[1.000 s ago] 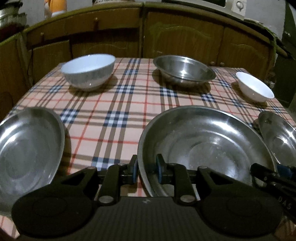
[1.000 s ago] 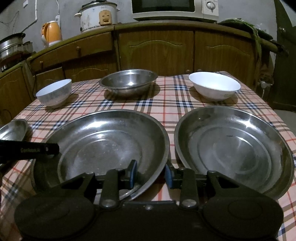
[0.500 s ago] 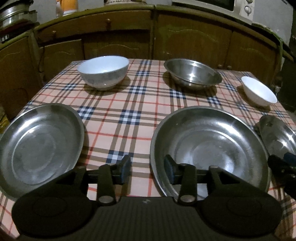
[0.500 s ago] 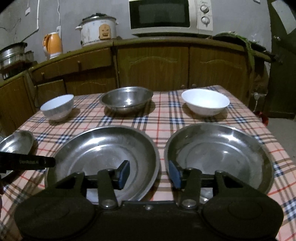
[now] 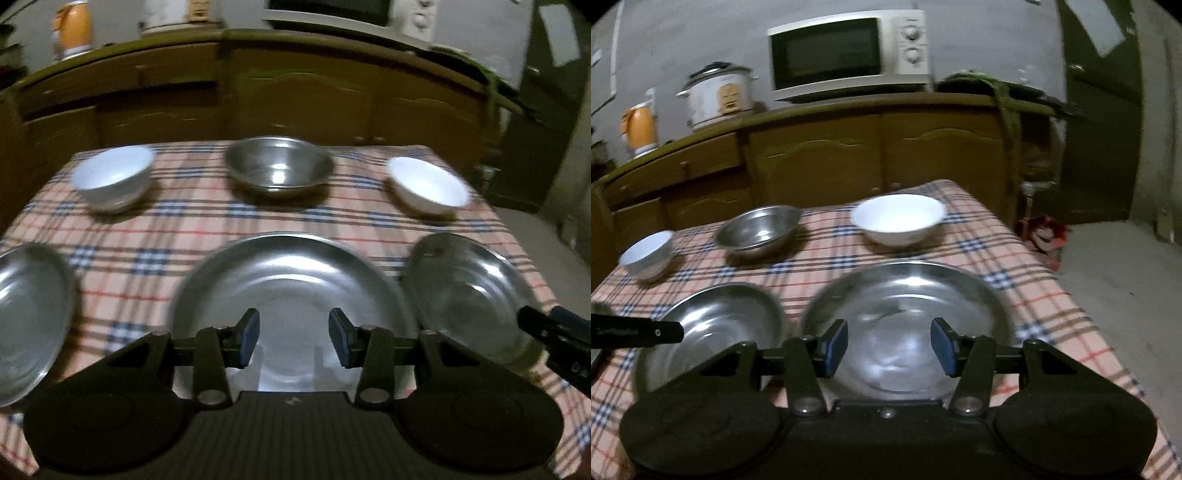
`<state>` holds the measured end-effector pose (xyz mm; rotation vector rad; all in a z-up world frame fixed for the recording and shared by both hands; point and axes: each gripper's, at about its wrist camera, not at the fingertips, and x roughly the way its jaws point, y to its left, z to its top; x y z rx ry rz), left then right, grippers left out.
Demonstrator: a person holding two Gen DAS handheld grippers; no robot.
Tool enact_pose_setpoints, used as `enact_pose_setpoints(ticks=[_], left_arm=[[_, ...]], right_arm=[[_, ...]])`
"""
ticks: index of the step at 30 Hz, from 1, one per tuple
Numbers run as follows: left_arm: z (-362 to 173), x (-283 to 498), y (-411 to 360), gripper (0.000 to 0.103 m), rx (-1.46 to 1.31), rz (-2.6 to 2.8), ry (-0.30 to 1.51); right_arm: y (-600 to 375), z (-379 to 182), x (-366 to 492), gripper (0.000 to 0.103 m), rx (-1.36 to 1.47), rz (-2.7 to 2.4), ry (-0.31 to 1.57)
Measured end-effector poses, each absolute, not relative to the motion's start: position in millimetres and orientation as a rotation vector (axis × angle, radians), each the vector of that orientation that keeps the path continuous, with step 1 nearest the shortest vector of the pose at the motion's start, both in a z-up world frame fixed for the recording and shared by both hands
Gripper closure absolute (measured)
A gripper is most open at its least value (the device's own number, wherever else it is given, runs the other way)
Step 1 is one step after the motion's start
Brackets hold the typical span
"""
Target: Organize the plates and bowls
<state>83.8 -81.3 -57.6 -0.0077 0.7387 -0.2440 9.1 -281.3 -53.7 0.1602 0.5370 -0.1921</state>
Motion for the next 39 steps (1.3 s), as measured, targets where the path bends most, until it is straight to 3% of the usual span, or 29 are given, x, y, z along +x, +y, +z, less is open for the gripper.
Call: enact_pose_setpoints(ticks=[15, 19, 26, 27, 29, 32, 39], left_arm=[[-87, 77, -172, 0.055, 0.004, -0.437, 0.850], [-96, 77, -182, 0.053, -0.017, -0.422, 0.888], [-101, 85, -190, 0.051, -0.059, -0.393, 0.903], [-102, 87, -191, 0.051, -0.062, -0.385, 0.904], [-103, 93, -192, 0.052, -0.077, -0.365, 0.901], [-103, 100, -193, 0.052, -0.096, -0.329, 0.894], [-105, 107, -194, 0.064, -0.103, -0.326, 0.878]], right_arm=[[-377, -77, 28, 0.031, 0.230, -0.257, 0.598], [-390, -82, 52, 0.023, 0.212, -0.219, 0.623], [-402, -92, 99, 0.024, 0.203, -0.141, 0.692], [-402, -93, 103, 0.027, 0.208, -0.124, 0.699], [-403, -96, 107, 0.065, 0.221, -0.110, 0.715], [-406, -97, 99, 0.089, 0.240, -0.139, 0.712], [-412, -96, 40, 0.091, 0.316, -0.202, 0.725]])
